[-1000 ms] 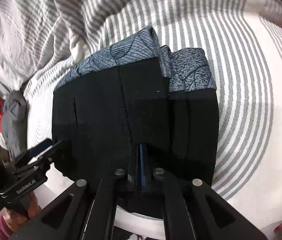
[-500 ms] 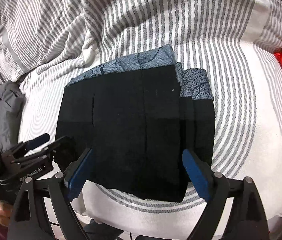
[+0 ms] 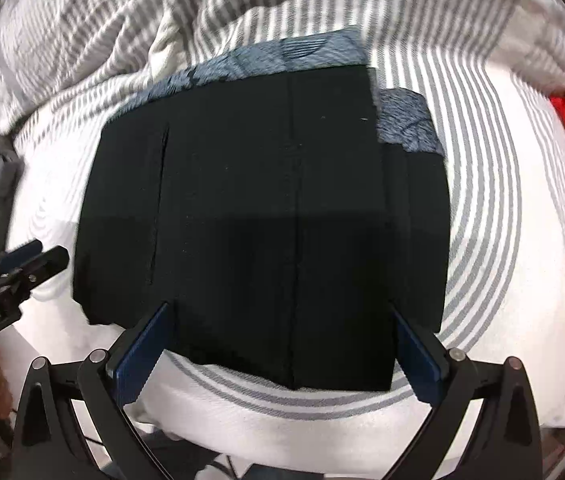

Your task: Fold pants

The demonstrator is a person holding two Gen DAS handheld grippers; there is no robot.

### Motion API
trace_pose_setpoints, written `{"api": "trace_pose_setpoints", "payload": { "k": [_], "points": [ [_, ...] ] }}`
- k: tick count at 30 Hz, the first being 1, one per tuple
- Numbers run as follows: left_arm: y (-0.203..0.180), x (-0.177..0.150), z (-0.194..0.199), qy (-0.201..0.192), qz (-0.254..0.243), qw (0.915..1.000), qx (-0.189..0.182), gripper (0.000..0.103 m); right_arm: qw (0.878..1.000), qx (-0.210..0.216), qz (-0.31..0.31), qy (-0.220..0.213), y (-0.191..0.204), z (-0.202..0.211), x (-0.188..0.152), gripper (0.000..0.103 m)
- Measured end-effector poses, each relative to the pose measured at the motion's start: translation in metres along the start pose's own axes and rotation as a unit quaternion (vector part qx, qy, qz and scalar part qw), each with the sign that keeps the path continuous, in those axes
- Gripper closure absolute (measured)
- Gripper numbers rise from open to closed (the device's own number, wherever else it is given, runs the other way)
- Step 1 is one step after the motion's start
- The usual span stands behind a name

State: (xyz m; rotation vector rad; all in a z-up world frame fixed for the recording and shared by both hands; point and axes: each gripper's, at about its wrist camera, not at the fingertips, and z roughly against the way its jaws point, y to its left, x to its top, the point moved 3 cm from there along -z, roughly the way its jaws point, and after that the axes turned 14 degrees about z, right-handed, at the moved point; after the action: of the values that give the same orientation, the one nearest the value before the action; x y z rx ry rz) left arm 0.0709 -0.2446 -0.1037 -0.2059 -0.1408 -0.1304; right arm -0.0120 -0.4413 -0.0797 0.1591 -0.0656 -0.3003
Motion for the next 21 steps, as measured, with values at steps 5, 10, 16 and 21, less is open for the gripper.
{"api": "trace_pose_setpoints", "payload": {
  "k": [5, 10, 16, 21],
  "points": [
    [0.006, 0.009, -0.004, 0.005, 0.001, 1.0, -0.005, 0.03, 1.0, 0.005, -0.027, 0.002, -0.011, 0.007, -0.009, 0.001],
    [0.001, 0.009, -0.005, 0.009, -0.01, 0.9999, -0.002, 0.03, 0.999, 0.01, -0.05, -0.002, -0.014, 0.015, -0.02, 0.001],
    [-0.004, 0.008, -0.008, 0.006, -0.012, 0.9999, -0.006, 0.03, 0.999, 0.013, -0.047, -0.021, -0.009, 0.023, -0.018, 0.001],
    [-0.003, 0.01, -0.011, 0.016, -0.001, 0.9995, -0.029, 0.03, 0.999, 0.013, -0.038, -0.032, -0.002, 0.025, -0.014, 0.001]
  ]
}}
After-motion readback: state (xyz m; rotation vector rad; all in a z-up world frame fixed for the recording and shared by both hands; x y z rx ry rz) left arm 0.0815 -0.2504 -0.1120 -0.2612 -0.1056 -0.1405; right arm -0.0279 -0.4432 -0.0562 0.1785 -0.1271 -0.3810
